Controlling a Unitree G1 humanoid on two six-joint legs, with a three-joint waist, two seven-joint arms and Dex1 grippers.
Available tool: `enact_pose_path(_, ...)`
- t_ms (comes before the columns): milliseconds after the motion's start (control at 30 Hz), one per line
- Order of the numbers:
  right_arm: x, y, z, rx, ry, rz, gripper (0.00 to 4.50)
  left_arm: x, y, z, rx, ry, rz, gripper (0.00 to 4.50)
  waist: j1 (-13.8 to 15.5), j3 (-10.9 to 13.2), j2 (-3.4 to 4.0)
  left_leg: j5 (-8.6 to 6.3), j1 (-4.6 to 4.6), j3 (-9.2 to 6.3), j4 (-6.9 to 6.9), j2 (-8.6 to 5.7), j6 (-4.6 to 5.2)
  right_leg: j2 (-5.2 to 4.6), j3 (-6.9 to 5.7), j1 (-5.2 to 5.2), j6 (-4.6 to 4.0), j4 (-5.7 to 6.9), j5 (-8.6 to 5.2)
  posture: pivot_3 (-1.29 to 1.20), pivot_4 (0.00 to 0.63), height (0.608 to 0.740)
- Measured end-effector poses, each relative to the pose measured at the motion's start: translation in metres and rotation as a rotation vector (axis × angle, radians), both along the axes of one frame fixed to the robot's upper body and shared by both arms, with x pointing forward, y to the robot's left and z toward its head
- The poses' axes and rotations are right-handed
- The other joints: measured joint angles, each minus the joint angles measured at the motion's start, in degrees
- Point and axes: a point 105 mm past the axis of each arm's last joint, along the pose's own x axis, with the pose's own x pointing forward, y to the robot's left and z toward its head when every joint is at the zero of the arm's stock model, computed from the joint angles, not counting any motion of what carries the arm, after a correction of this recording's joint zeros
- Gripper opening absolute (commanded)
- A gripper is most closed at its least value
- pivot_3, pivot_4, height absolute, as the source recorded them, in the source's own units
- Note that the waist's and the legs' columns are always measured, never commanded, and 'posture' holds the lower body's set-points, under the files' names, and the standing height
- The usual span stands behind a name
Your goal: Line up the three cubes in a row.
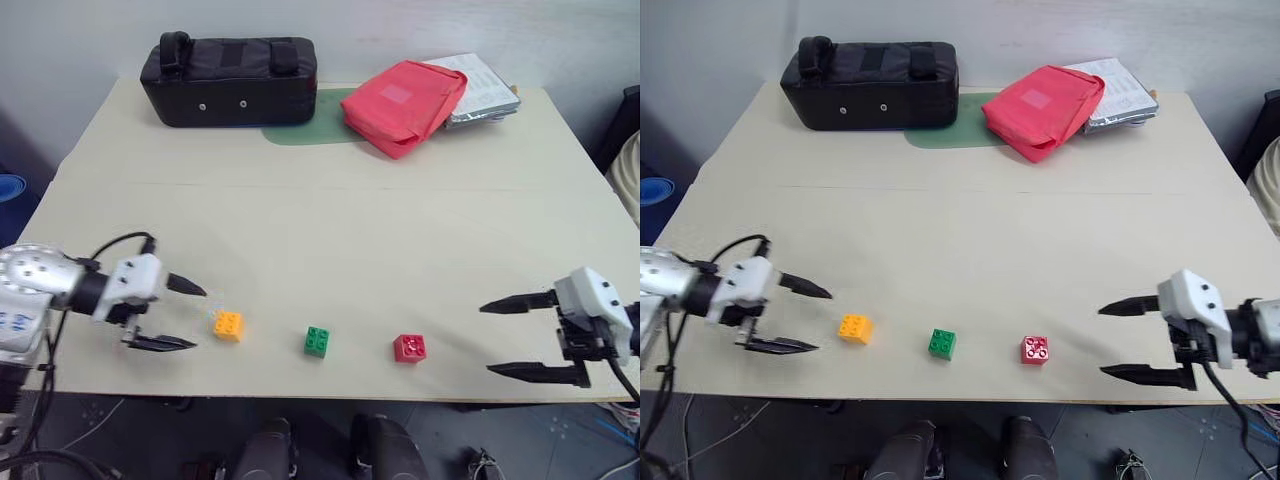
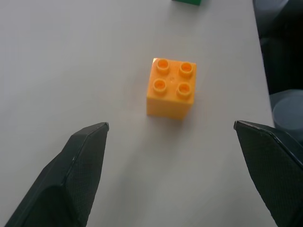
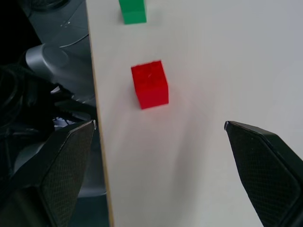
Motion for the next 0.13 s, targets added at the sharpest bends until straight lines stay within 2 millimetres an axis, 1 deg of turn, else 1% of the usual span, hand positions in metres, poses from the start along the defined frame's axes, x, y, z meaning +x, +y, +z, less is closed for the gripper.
enact_pose_path(67, 0.000, -0.012, 0.001, -0.005, 0.006, -0.039, 4.50, -0.004, 0.010, 0.013, -0.035, -0.001, 0.060, 4.48, 0.00, 0.00, 0.01, 0.00, 0.04, 0.00, 0.00, 0.00, 0.00, -0.02, 0.02, 0.02, 0.00, 0.01, 0.00, 0.00, 0.150, 0.740)
enact_pose_path(133, 0.002, -0.023, 0.002, -0.001, -0.001, -0.080, 4.50, -0.006, 0.013, 0.027, -0.089, -0.012, 0.098, 4.48, -0.01, 0.01, 0.02, -0.01, 0.07, 0.00, 0.00, 0.00, -0.02, -0.04, 0.03, 0.03, 0.00, 0.00, 0.00, 0.00, 0.150, 0.740)
